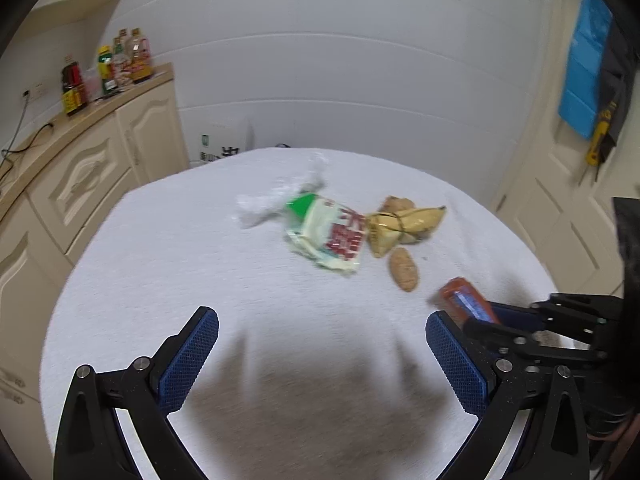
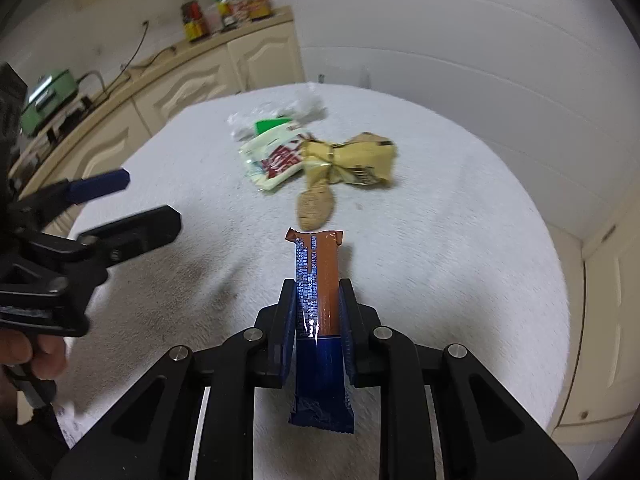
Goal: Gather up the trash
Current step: 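Grasp the blue snack bar with the right tool while the left tool grasps the brown nut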
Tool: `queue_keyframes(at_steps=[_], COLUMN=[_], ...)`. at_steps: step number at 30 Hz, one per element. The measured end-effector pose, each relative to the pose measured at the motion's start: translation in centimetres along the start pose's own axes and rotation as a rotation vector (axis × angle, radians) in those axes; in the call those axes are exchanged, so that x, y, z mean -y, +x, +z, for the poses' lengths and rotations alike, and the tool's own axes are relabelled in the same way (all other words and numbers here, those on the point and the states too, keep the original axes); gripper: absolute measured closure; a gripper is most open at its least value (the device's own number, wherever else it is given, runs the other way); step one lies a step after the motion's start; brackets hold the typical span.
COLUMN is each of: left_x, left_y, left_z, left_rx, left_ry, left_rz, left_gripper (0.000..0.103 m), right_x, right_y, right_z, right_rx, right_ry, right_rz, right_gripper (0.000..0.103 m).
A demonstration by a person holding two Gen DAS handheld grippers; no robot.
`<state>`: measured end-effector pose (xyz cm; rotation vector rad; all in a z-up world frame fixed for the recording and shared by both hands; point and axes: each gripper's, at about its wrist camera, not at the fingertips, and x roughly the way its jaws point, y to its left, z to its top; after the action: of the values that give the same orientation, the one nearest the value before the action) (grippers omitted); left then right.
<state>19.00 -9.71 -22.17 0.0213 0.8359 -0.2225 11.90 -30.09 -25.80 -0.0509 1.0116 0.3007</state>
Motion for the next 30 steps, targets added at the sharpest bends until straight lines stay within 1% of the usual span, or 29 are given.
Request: queue_keyframes(at_steps=[3,7,10,13,14,15,16,17,18,20,21,22,23,25,30], left_x=[1.3,3.0,4.0,5.0,5.3,5.5,5.7,5.9,6.0,5.8,5.5,5.1,4.4,3.5,1.6], left_y=[1.6,4.6,7.0,9.5,10.7,11.2,11.5,11.9,12.0,12.2,12.2,12.1,11.9,11.6,10.1], left_z=[0.6,1.9,2.8,3.2,3.3,3.3,3.4,3.5,3.5,3.4,3.3,3.3,3.1,3.0,1.9], left_rx=[-0.016,-0.044,-0.075,-0.107,-0.125,-0.125,-0.108,-0.102,-0.093,-0.080,-0.078,-0.079,-0.082,-0.086,-0.075], left_ry=[0.030,0.041,0.033,0.028,0.026,0.028,0.038,0.044,0.049,0.056,0.056,0.051,0.037,0.021,0.001], left_rz=[-0.021,-0.059,-0.085,-0.089,-0.086,-0.076,-0.063,-0.057,-0.049,-0.049,-0.053,-0.061,-0.080,-0.105,-0.109], left_gripper=[0.001,0.002,0.008,0.020,0.023,0.023,0.026,0.032,0.036,0.060,0.066,0.077,0.084,0.084,0.084], right_x=[1.8,4.0,5.3,6.4,6.5,6.6,6.8,6.9,6.9,7.0,7.0,7.0,7.0,6.9,6.4], right_y=[-1.3,-2.2,-2.7,-3.0,-3.0,-3.1,-3.2,-3.2,-3.3,-3.5,-3.6,-3.7,-3.7,-3.8,-4.2], right_z=[-0.5,-0.8,-1.0,-1.3,-1.3,-1.4,-1.5,-1.5,-1.6,-1.6,-1.7,-1.7,-1.7,-2.0,-2.5], right_rx=[0.029,0.058,0.079,0.097,0.100,0.104,0.108,0.112,0.114,0.120,0.123,0.126,0.127,0.128,0.131], right_ry=[0.064,0.138,0.181,0.220,0.226,0.232,0.239,0.244,0.245,0.251,0.254,0.257,0.259,0.263,0.268], right_rz=[-0.022,-0.038,-0.045,-0.034,-0.035,-0.034,-0.029,-0.026,-0.027,-0.023,-0.018,-0.017,-0.016,-0.011,-0.002], right_gripper=[0.083,0.083,0.083,0.083,0.083,0.083,0.083,0.083,0.083,0.083,0.083,0.083,0.083,0.083,0.083])
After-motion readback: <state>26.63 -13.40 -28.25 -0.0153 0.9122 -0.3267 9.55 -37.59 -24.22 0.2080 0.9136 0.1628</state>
